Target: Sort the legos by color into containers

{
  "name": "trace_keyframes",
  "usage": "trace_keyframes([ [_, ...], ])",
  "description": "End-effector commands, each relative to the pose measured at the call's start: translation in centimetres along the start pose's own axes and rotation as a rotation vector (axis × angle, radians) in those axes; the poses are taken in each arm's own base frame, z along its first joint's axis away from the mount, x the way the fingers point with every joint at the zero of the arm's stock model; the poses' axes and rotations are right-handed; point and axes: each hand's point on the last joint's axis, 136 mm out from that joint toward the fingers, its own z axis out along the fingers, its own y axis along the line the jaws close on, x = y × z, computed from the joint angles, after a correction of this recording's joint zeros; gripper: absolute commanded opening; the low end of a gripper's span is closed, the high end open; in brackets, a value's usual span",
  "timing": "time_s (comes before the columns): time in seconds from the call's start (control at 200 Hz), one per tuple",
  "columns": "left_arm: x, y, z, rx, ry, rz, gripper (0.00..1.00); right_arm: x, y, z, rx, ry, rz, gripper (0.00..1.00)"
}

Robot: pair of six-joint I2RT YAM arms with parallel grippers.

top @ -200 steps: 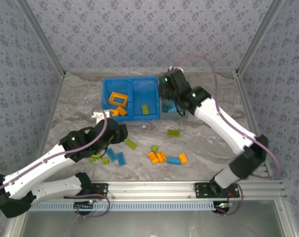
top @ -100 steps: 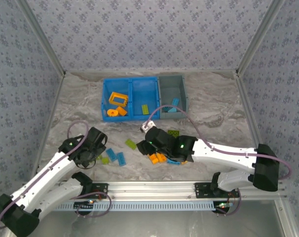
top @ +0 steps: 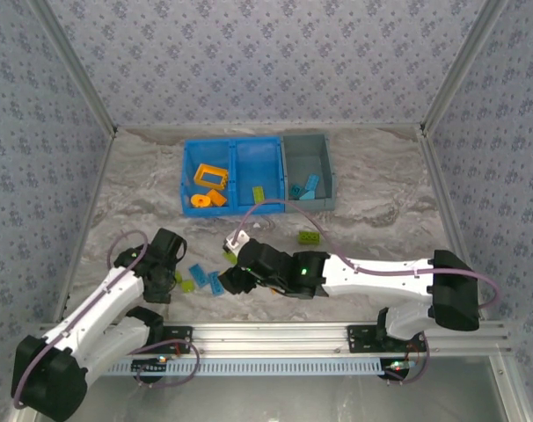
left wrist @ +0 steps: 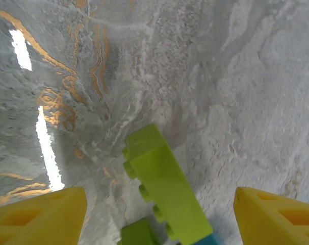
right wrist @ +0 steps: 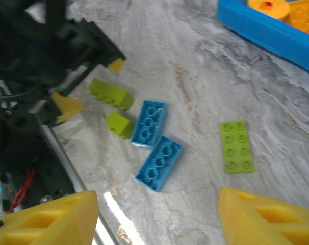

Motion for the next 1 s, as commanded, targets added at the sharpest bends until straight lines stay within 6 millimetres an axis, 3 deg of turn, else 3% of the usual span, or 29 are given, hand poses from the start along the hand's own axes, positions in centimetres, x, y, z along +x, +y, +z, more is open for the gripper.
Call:
trace_keyframes([
  [0.0,0.6,-0.9,1.1,0.016,0.038,-0.103,0.74,-1.7,2.0,0.1,-0.064,-0.035,-0.022,0.66],
  [0.11,0.4,-0.7,2.0,-0.012,0.029,-0.126,0.67,-1.7,2.3,0.4,-0.064,-0.024,-0.027,0.66],
  [0.23,0.4,-1.2,2.5,0.003,0.031,-0.144,0.49,-1.8,2.4,0.4,-0.06,-0.02,-0.037,0.66],
  [0.43,0.1,-1.8,2.0,0.018,0.019,-0.133,0.19,-2.0,1.8,0.2,-0.024,-0.026,-0.034,0.65],
  [0.495,-0.2,-2.8,1.3,0.07,0.011,-0.118,0.15,-2.4,1.2,-0.3,0.006,-0.046,-0.028,0.64],
  [0.57,-0.8,-5.3,-0.9,0.185,-0.007,-0.05,0.11,-3.0,0.2,-1.3,0.046,-0.076,-0.016,0.63],
  [0.7,-0.5,-10.5,-6.4,0.374,-0.035,0.172,0.1,-4.6,-2.3,-3.9,0.153,-0.169,0.043,0.63],
  [0.854,3.3,-15.6,-11.8,0.521,-0.019,0.503,0.11,-5.6,-6.7,-7.9,0.343,-0.314,0.152,0.65],
  [0.994,9.1,-21.0,-16.3,0.678,0.002,0.767,0.12,-5.6,-9.6,-10.8,0.466,-0.42,0.2,0.66],
])
